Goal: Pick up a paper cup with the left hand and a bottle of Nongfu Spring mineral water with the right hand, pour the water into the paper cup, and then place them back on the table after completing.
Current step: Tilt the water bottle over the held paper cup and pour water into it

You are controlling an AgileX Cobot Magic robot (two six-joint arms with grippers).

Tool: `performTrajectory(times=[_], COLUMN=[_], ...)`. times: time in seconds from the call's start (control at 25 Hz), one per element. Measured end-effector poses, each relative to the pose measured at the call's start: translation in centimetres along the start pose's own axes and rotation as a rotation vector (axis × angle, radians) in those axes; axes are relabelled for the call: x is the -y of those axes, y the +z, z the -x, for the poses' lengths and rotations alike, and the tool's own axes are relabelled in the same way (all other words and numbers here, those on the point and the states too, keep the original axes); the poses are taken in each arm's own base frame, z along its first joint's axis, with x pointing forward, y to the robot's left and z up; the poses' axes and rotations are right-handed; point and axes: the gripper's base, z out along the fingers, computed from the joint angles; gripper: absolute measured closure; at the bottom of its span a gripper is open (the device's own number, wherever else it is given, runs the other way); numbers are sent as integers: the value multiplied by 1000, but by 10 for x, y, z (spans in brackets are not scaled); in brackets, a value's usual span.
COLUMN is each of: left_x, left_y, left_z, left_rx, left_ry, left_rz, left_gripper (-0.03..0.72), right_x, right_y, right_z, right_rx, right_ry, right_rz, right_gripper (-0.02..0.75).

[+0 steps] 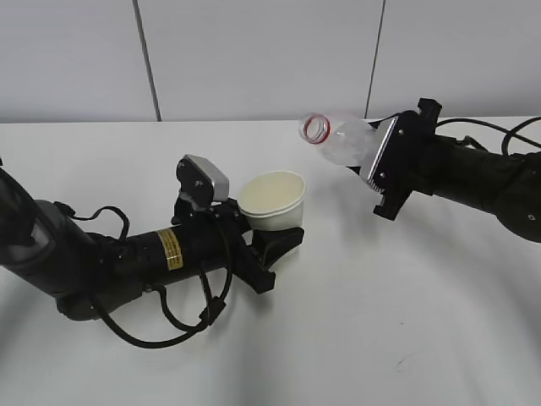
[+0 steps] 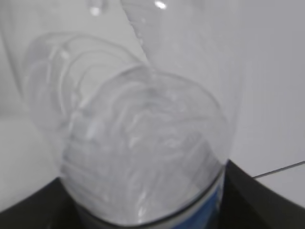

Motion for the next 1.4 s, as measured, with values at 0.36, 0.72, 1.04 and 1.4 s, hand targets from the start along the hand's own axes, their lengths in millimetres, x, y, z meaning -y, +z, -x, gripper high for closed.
performTrajectory(times=[0.36, 0.72, 1.04, 1.4], left_x=[0, 3, 4, 5], left_y=[4, 4, 4, 4], left_z=[0, -1, -1, -2], left_rx=[-34, -45, -48, -53], left_ry=[31, 52, 58, 65], left_rz=[-22, -61, -71, -83], left_gripper=[305, 305, 305, 305], right_x=[1, 3, 4, 5], right_y=[0, 0, 0, 0], right_z=[0, -2, -4, -4], right_rx=[-5, -29, -45, -57], right_ry=[-126, -247, -338, -405], right_rz=[-6, -25, -35, -48], right_gripper=[305, 305, 305, 306])
